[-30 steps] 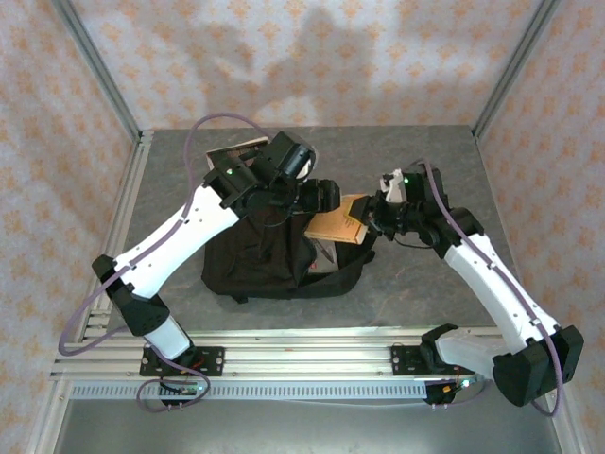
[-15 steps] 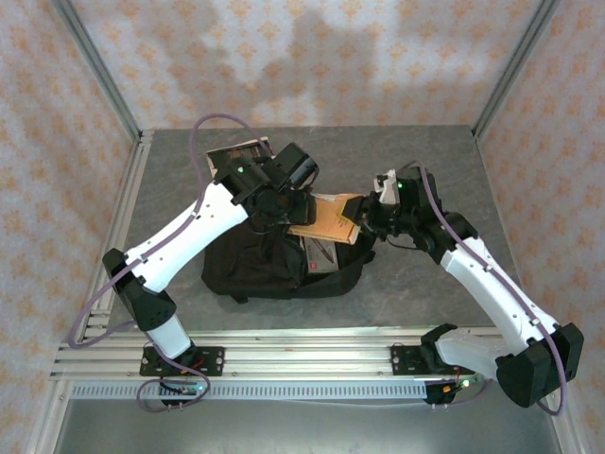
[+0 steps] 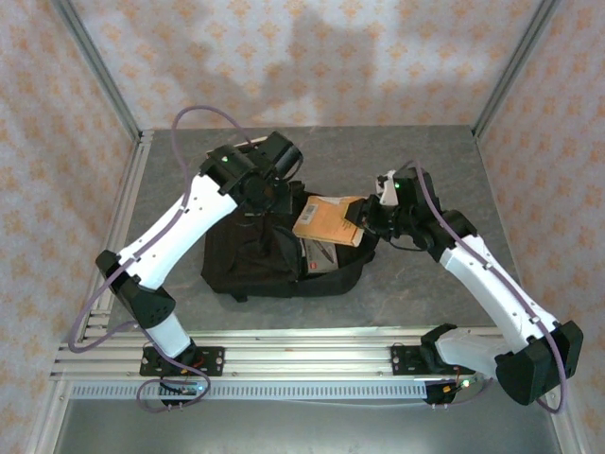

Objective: Pack the student bag

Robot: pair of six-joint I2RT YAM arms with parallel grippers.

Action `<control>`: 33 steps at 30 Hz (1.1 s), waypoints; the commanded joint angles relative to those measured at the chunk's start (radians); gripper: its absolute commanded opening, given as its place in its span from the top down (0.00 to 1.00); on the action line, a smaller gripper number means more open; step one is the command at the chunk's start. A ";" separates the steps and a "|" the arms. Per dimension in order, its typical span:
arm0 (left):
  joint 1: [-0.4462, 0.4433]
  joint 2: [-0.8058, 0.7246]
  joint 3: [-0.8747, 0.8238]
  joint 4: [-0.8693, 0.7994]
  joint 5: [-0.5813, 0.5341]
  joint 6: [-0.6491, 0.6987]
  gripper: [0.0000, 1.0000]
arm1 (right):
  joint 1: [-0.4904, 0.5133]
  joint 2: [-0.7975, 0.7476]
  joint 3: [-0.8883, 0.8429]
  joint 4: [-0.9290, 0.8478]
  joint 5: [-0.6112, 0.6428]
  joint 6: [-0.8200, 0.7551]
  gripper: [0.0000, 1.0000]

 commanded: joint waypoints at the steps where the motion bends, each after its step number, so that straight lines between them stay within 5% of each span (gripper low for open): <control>1: 0.007 -0.085 0.086 -0.046 -0.033 0.056 1.00 | -0.004 -0.025 -0.052 0.047 0.020 -0.045 1.00; 6: 0.026 -0.105 0.126 -0.073 0.032 0.070 1.00 | -0.001 -0.051 -0.149 0.235 -0.047 0.024 1.00; 18: 0.051 -0.092 0.200 -0.100 0.081 0.128 1.00 | 0.013 -0.049 -0.119 0.310 -0.080 0.035 1.00; 33: 0.071 -0.042 0.314 -0.083 0.106 0.120 1.00 | 0.146 0.212 -0.074 0.562 -0.131 0.329 1.00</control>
